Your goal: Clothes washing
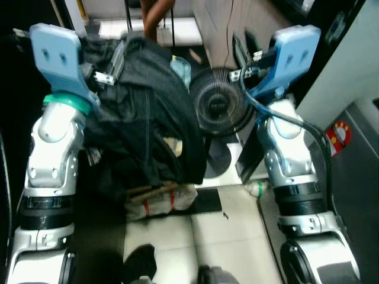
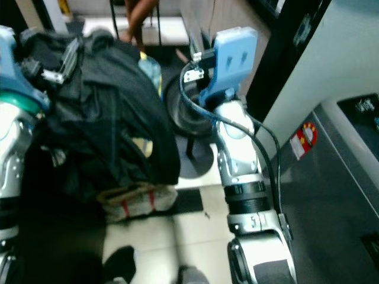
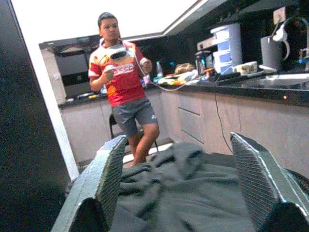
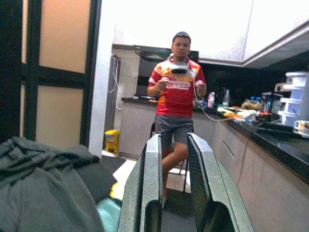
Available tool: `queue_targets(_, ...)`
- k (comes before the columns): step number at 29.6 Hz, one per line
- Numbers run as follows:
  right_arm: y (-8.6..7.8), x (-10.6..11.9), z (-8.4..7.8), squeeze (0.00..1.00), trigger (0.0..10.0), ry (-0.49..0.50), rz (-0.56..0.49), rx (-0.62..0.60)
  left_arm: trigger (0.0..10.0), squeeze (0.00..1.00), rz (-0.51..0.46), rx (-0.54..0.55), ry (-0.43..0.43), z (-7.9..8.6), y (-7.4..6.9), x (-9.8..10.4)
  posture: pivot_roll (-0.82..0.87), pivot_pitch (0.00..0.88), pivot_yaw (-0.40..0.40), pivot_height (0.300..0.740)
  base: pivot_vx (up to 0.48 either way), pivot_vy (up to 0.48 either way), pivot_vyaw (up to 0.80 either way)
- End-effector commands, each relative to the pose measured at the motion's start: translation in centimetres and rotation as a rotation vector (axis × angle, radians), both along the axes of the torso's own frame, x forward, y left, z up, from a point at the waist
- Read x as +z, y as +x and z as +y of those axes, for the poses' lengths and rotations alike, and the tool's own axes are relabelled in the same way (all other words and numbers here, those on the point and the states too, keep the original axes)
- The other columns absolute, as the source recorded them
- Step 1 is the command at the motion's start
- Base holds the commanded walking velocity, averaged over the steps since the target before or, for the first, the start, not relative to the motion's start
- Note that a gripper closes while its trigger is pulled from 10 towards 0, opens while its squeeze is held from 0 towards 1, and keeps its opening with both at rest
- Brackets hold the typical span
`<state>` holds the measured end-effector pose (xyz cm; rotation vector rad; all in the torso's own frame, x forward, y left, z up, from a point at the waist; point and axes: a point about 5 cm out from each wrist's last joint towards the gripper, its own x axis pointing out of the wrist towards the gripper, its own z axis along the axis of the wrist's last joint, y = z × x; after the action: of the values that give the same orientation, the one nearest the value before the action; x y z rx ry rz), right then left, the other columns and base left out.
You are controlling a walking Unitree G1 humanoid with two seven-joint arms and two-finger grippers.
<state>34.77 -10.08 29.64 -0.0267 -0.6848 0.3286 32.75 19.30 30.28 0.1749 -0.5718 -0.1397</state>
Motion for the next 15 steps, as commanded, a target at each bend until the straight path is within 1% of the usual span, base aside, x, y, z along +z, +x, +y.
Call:
queue_targets(1, -0.04, -0.26, 0.59, 0.0, 10.0, -0.011, 0.01, 0.019, 10.0, 0.0, 0.014, 0.014, -0.001, 0.46, 0.0, -0.34, 0.09, 0.041, 0.009, 0.74, 0.39, 0.277, 0.0)
queue_targets(9, -0.03, -0.48, 0.83, 0.0, 10.0, -0.032, 0.014, 0.037, 10.0, 0.0, 0.012, 0.016, 0.0, 0.5, 0.01, -0.33, 0.09, 0.037, 0.009, 0.74, 0.388, 0.271, 0.0)
queue_targets(11, -0.06, -0.53, 0.92, 0.0, 10.0, -0.036, 0.015, 0.047, 10.0, 0.0, 0.013, 0.015, 0.0, 0.5, 0.01, -0.35, 0.09, 0.034, 0.009, 0.74, 0.33, 0.0, 0.0)
queue_targets(15, -0.12, -0.64, 1.11, 0.0, 10.0, -0.043, 0.018, 0.066, 10.0, 0.0, 0.016, 0.006, 0.0, 0.45, 0.0, -0.38, 0.09, 0.034, 0.009, 0.74, 0.0, 0.0, 0.0)
